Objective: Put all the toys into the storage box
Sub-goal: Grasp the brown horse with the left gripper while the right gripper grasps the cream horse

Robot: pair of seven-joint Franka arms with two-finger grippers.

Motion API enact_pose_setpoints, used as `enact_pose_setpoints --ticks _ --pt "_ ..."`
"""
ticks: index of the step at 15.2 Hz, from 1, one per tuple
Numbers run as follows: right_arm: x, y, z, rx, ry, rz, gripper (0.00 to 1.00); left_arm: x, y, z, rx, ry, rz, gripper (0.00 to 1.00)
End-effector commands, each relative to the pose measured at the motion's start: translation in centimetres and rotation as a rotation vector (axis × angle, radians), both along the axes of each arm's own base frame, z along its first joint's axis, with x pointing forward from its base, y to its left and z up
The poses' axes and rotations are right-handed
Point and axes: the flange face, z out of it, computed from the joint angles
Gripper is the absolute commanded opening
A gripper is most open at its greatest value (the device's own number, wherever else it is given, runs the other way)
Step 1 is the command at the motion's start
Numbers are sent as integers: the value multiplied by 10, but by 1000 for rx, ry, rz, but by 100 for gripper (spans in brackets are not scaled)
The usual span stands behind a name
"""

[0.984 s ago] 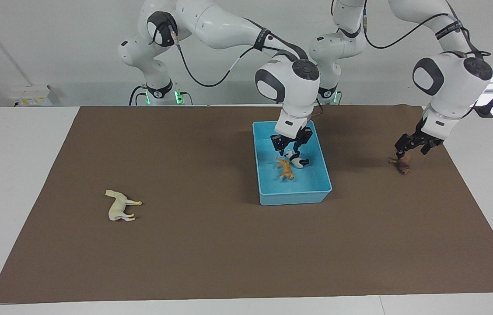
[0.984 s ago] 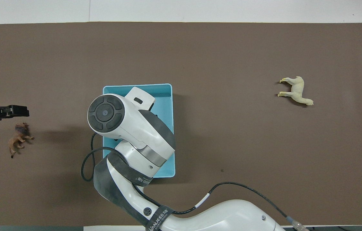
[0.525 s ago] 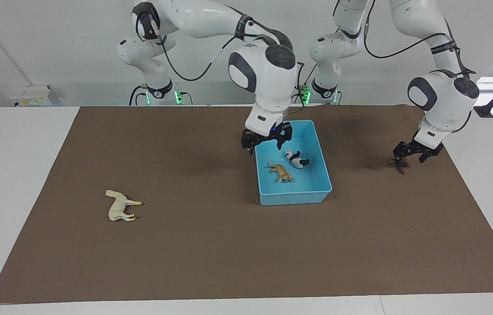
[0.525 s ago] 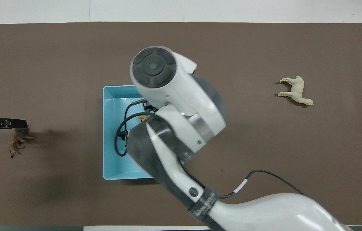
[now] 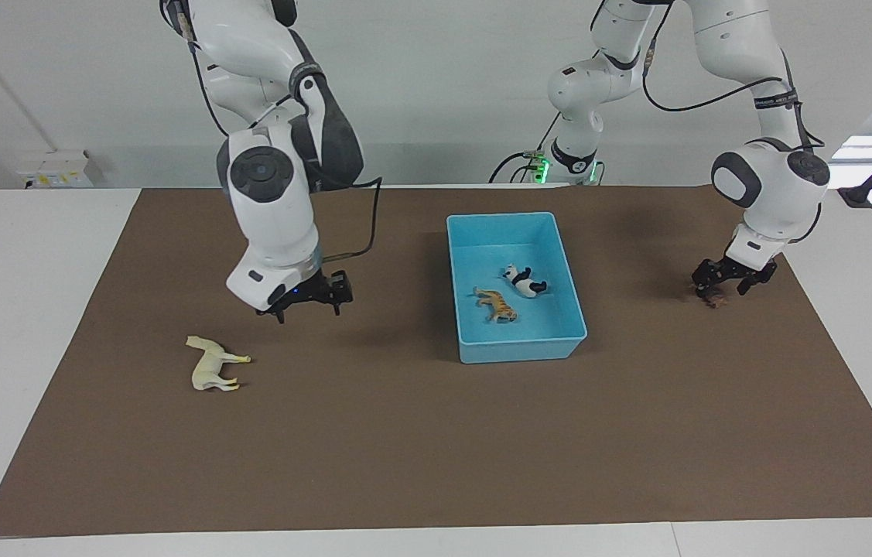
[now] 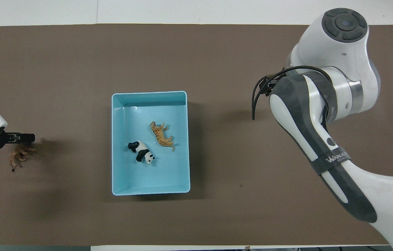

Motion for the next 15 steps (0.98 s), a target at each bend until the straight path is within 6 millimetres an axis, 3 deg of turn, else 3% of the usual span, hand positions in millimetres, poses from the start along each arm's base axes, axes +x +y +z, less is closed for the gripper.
enact_pose_setpoints --ticks 1,2,3,4,5,8,10,11,12,14,15 --pt "-14 -73 -18 -4 -38 -50 100 -1 2 -17 9 1 -16 96" --pt "-16 -102 -23 -2 -47 -53 100 -1 2 -18 7 6 -13 70" --pt "-16 -126 -28 -1 -61 -56 100 0 1 -16 6 9 -12 38" --pt "-17 -142 -36 0 -81 -54 100 1 1 -15 4 18 -13 14" --pt "-19 -151 -42 1 -109 -58 100 2 0 -14 1 28 -13 0" --pt "-26 -172 -64 2 -140 -82 100 3 3 -6 -5 46 3 0" --pt "-24 -182 -74 2 -153 -84 100 20 -7 20 -15 69 53 0" --pt "-21 -183 -79 2 -158 -85 100 33 -21 37 -20 84 90 0" --pt "-19 -183 -84 4 -166 -88 100 47 -47 60 -25 112 126 0" --pt "-15 -186 -95 8 -177 -101 100 69 -118 111 -20 178 238 0" --pt "-14 -184 -100 16 -176 -114 100 73 -164 128 -11 185 298 0"
